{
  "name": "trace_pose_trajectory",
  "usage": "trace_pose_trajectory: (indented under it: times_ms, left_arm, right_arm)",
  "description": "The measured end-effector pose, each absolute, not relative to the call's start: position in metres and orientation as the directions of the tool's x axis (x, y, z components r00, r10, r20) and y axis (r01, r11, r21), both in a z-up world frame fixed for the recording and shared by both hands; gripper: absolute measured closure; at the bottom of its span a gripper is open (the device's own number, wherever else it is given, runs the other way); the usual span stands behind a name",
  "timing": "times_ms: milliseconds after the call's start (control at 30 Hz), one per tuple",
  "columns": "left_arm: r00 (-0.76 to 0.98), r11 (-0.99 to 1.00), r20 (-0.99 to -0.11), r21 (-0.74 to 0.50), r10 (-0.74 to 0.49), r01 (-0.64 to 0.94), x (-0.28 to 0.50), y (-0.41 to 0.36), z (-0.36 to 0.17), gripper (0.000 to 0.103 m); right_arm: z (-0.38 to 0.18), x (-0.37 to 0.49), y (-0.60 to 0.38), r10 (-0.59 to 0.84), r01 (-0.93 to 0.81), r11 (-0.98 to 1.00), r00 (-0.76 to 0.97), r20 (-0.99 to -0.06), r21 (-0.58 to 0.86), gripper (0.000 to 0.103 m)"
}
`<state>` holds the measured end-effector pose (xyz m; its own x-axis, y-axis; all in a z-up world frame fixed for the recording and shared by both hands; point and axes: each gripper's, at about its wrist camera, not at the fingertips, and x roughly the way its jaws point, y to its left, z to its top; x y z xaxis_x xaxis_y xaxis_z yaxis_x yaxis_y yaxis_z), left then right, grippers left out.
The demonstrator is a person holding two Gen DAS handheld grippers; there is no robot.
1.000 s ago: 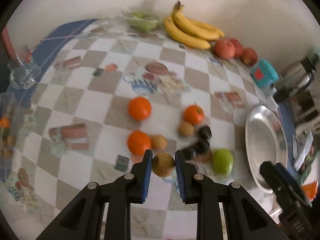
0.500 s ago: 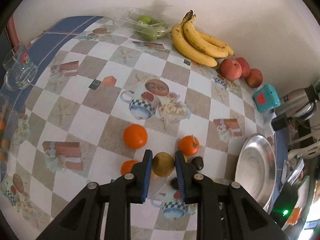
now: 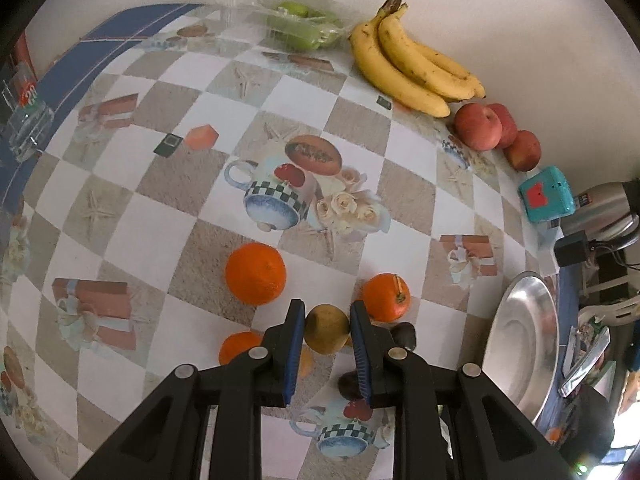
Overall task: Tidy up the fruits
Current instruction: 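Grasp the green mango with the right tool while the left tool holds the kiwi, then carry mango and kiwi into the steel tray and open both tools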
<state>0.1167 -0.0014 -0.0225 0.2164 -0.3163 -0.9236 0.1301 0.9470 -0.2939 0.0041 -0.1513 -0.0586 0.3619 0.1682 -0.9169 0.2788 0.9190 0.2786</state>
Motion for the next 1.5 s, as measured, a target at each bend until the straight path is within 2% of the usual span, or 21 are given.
trace_pose_trajectory:
  times_ms: [333,667,967,1133,1500]
  left_arm:
    - [0.213,0.943,-0.919,-0.322,-0.332,0.081,0.12,0.013,-0.028,0.078]
    - [0.257,0.939,-0.903,-0.328,-0.344,0.102,0.122,0.005,-0.017,0.078]
    - [0.285,0.925,-0.88,-0.35,-0.379,0.149,0.121,-0.018,-0.017,0.078]
    - [0.268,0.896,-0.86,-0.382,-0.434,0.224,0.109,-0.041,-0.015,0.078]
    - [0.22,0.784,-0.835,-0.337,-0.505,0.522,0.05,-0.127,-0.001,0.078]
  right_arm:
    - [-0.041,-0.006,-0.156,0.2,0.283,0.898,0.421,-0.885,0.338,0.062]
    - [-0.013,0.007,-0.186,0.118,0.373,0.866,0.494,-0.861,0.333,0.062]
    - [-0.017,0.016,-0.218,0.083,0.461,0.818,0.496,-0.864,0.343,0.062]
    - [-0.019,-0.001,-0.242,0.037,0.528,0.782,0.493,-0.869,0.332,0.062]
    - [-0.034,-0.062,-0.312,-0.061,0.715,0.625,0.444,-0.894,0.312,0.062]
